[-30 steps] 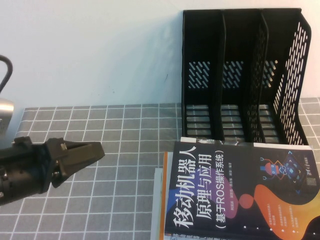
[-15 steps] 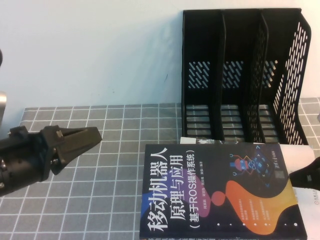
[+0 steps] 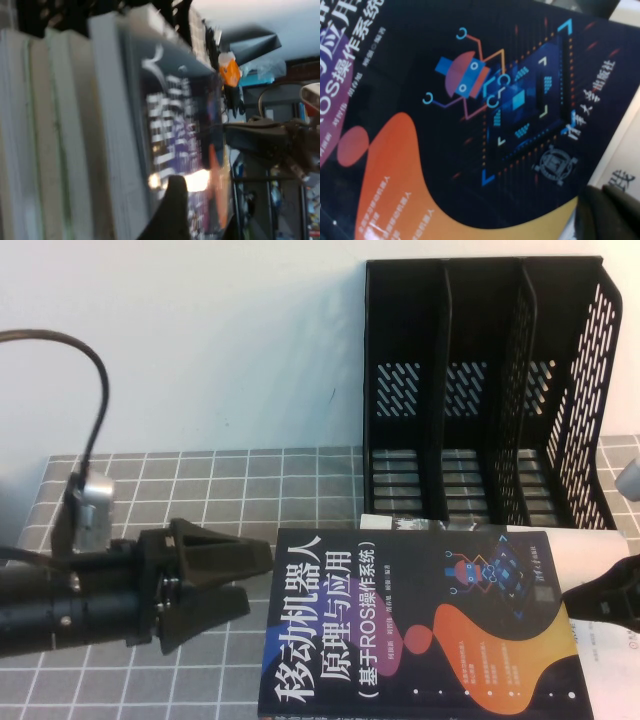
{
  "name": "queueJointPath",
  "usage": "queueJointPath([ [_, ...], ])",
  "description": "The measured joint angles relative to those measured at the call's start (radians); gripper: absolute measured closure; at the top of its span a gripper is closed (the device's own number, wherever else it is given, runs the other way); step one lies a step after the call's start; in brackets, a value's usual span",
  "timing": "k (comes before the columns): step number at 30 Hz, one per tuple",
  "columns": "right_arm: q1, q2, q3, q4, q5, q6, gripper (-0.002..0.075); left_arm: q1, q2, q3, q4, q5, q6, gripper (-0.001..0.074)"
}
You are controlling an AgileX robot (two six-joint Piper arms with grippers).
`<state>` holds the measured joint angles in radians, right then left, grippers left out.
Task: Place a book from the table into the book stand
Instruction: Push book with right arm, then pick up the book with your left arm
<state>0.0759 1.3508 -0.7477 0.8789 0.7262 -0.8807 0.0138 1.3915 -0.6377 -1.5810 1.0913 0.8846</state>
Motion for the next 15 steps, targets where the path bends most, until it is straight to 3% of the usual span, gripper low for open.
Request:
queueJointPath([
  [15, 0.000, 0.000, -0.001, -0.010, 0.004, -0.004, 0.0729, 0.000, 0.305, -0.002, -0.020, 0.047, 0.126, 0.0061],
])
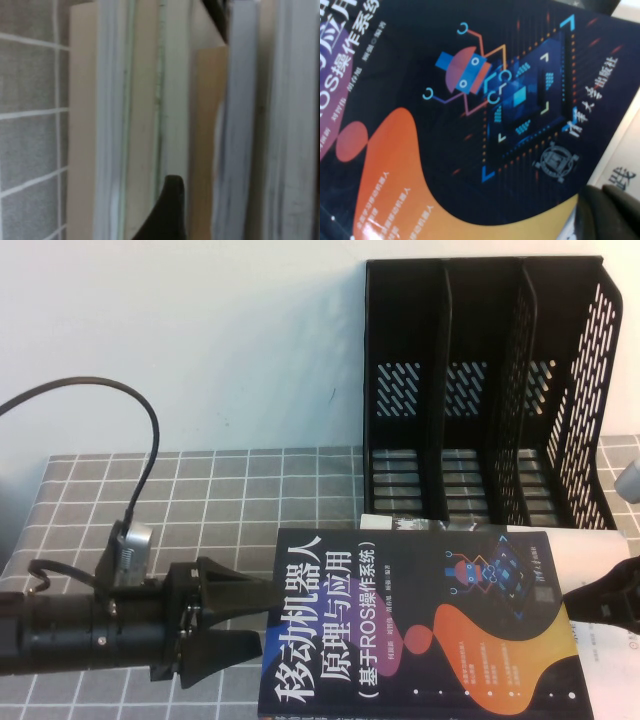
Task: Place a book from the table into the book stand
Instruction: Pick up the book with your left arm
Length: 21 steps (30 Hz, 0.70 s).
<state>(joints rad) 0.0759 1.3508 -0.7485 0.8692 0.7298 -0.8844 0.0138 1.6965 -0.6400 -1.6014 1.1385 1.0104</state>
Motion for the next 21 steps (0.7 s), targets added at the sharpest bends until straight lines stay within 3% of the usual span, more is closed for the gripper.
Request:
queueJointPath([
  [13, 0.000, 0.000, 0.000, 0.000, 0.000, -0.001, 0.0729, -0.002, 0.032, -0.007, -0.049, 0.000, 0.020, 0.0060],
  [21, 0.000, 0.000, 0.000, 0.000, -0.002, -0.002, 0.0729, -0.082, 0.032, -0.029, -0.085, 0.000, 0.020, 0.0060],
])
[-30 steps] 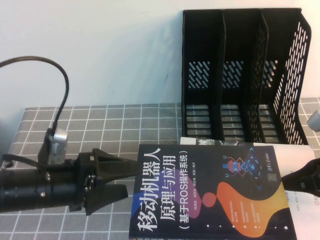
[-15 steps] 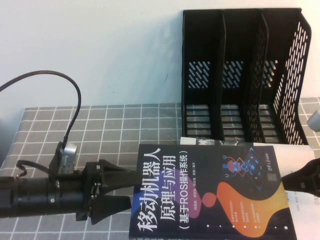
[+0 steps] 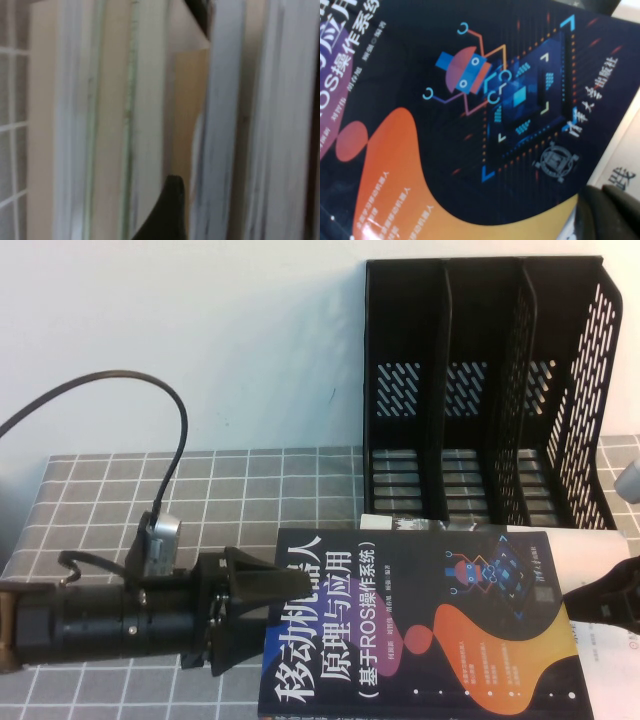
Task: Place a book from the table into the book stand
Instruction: Pick up the book with your left arm
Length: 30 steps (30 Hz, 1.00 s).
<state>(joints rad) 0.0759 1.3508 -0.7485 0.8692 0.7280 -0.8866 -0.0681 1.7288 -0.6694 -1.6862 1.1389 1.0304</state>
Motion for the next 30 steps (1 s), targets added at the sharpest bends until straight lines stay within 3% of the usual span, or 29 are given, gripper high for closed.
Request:
queueJointPath([
  [4, 0.000, 0.000, 0.000, 0.000, 0.000, 0.000, 0.0729, -0.007, 0.000, -0.024, -0.004, 0.002, 0.000, 0.0071],
  [10, 0.000, 0.000, 0.000, 0.000, -0.002, 0.000, 0.0729, -0.008, 0.000, -0.051, 0.050, 0.002, -0.014, 0.0201],
  [14, 0.000, 0.000, 0.000, 0.000, -0.006, 0.000, 0.0729, -0.008, 0.000, -0.057, 0.085, 0.004, -0.025, 0.0347],
  [19, 0.000, 0.000, 0.000, 0.000, -0.006, 0.000, 0.0729, -0.008, 0.002, -0.072, 0.097, 0.002, -0.026, 0.0616],
  [30, 0.000, -0.021, -0.022, -0.044, 0.018, -0.042, 0.0729, -0.008, 0.006, -0.251, 0.225, 0.008, -0.164, 0.0623],
])
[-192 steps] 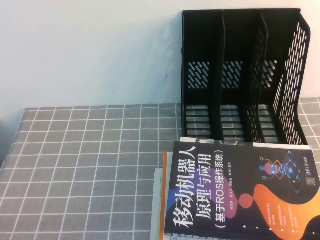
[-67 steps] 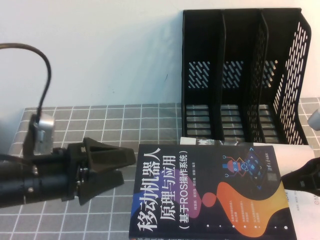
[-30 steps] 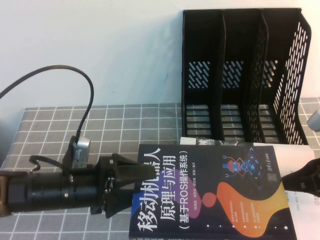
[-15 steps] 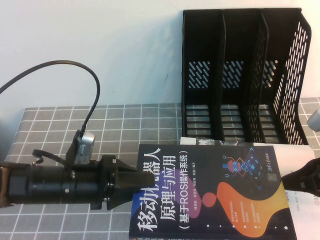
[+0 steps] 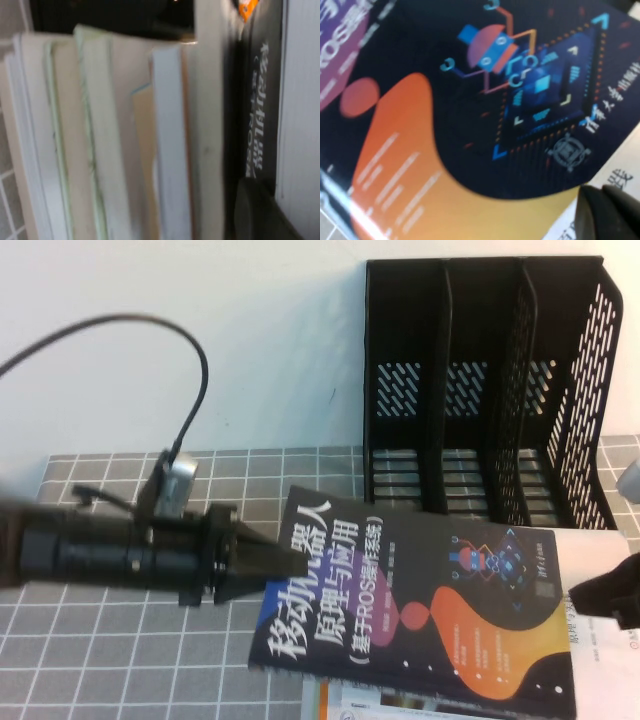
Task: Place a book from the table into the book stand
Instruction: Pick up the book with your left arm, then place the book on the book shelf
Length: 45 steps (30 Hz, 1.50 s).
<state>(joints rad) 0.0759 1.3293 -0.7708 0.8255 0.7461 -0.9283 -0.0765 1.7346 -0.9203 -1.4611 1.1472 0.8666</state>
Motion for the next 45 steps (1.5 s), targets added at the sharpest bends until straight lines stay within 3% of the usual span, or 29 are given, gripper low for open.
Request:
queueJointPath([
  [12, 0.002, -0.261, -0.059, -0.104, 0.065, 0.033, 0.0729, -0.004, -0.017, -0.487, 0.253, 0.029, -0.405, 0.0624],
  [21, 0.002, -0.290, -0.059, -0.108, 0.066, 0.034, 0.0729, -0.099, -0.017, -0.874, 0.612, -0.116, -0.754, 0.0624],
  [31, 0.002, -0.290, -0.053, -0.111, 0.070, 0.034, 0.0729, -0.219, -0.017, -0.973, 0.902, -0.275, -0.963, 0.0624],
  [45, 0.002, -0.290, 0.093, -0.113, 0.025, 0.034, 0.0729, -0.249, -0.015, -0.992, 1.010, -0.178, -0.988, 0.0624],
])
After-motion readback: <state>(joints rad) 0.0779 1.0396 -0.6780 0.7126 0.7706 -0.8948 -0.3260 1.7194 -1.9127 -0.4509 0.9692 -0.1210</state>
